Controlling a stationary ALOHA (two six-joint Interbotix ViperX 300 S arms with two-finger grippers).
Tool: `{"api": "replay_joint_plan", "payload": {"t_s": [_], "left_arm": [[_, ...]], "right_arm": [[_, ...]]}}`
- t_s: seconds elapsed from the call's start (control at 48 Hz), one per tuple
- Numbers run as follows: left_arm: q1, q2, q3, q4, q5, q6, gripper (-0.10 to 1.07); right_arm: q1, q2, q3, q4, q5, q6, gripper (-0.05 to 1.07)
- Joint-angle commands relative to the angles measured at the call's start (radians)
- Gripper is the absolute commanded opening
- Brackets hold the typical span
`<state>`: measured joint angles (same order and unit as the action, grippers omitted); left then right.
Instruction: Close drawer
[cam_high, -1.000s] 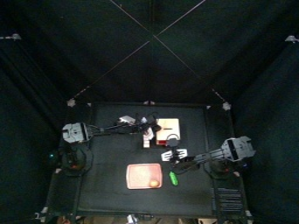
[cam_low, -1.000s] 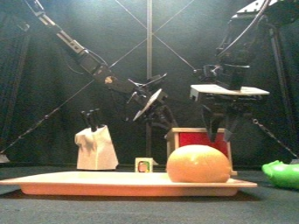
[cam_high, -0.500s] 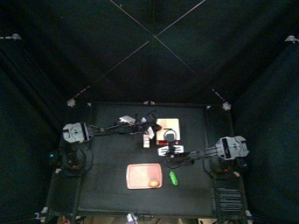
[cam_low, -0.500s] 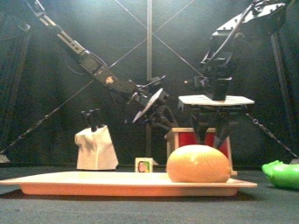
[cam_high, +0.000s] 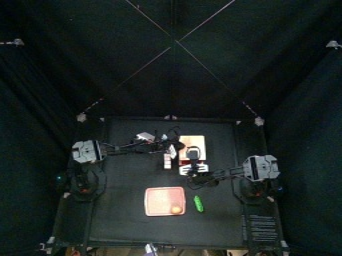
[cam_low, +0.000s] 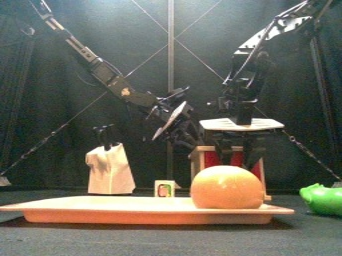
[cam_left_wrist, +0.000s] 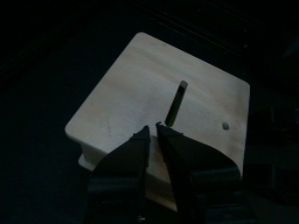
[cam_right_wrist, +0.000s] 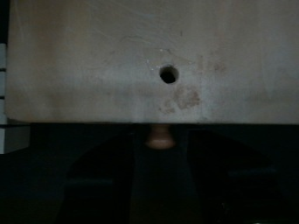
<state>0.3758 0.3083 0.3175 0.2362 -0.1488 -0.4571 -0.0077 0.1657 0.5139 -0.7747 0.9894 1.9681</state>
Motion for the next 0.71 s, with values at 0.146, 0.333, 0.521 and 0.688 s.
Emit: {"api": "replay_joint_plan", "payload": {"t_s": [0.146,0.333,0.521,0.688], "left_arm": [[0.005,-0.005,-0.011,0.000,0.008,0.002,0.60],[0.005,-0.005,-0.011,0.000,0.023,0.002,0.60],[0.005,-0.005,-0.012,0.002,0.028,0.002,0.60],[0.005,-0.005,-0.011,0.000,0.026,0.002,0.60]], "right_arm": [[-0.006,-0.018,-0.018,0.005,0.000,-0.002,0.63],[-0.003,-0.018,-0.017,0.008,0.000,-0.002,0.52],[-0.002,-0.018,-0.017,0.006,0.000,-0.005,0.46],[-0.002,-0.018,-0.017,0.008,0.000,-0.008,0.42]]}}
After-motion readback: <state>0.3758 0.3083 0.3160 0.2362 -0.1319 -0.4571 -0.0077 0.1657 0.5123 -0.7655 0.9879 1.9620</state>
